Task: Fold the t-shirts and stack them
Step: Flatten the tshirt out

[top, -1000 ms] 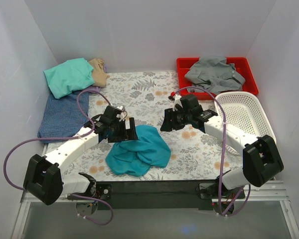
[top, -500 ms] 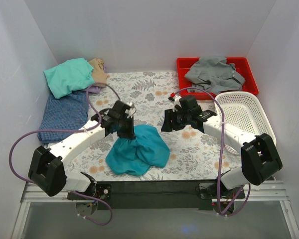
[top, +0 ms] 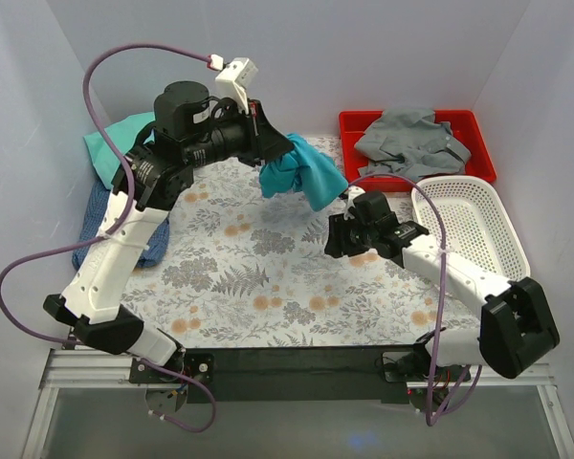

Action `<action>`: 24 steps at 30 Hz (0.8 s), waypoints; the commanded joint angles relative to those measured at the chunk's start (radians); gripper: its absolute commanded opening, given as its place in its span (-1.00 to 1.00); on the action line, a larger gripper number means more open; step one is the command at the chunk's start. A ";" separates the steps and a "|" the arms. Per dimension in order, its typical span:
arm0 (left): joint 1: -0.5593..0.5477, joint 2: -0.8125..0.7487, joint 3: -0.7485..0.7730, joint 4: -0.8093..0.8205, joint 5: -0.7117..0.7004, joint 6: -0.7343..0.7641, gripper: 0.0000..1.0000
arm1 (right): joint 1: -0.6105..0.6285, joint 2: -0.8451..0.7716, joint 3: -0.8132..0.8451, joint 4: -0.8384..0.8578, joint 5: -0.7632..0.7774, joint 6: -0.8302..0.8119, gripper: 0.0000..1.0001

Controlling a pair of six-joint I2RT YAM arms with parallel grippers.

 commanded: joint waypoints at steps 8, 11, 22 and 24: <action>-0.002 -0.089 -0.064 0.045 0.454 -0.046 -1.00 | 0.002 -0.188 -0.034 0.060 0.317 0.059 0.18; -0.002 -0.146 -0.198 0.039 0.210 -0.049 -1.00 | 0.002 -0.211 -0.038 0.083 0.346 0.041 0.19; 0.168 -0.065 -0.684 0.126 -0.470 -0.070 0.61 | 0.001 -0.092 -0.024 0.106 0.156 0.041 0.15; 0.234 -0.046 -0.745 0.122 -0.490 -0.087 0.62 | 0.004 -0.089 -0.038 0.109 0.142 0.049 0.15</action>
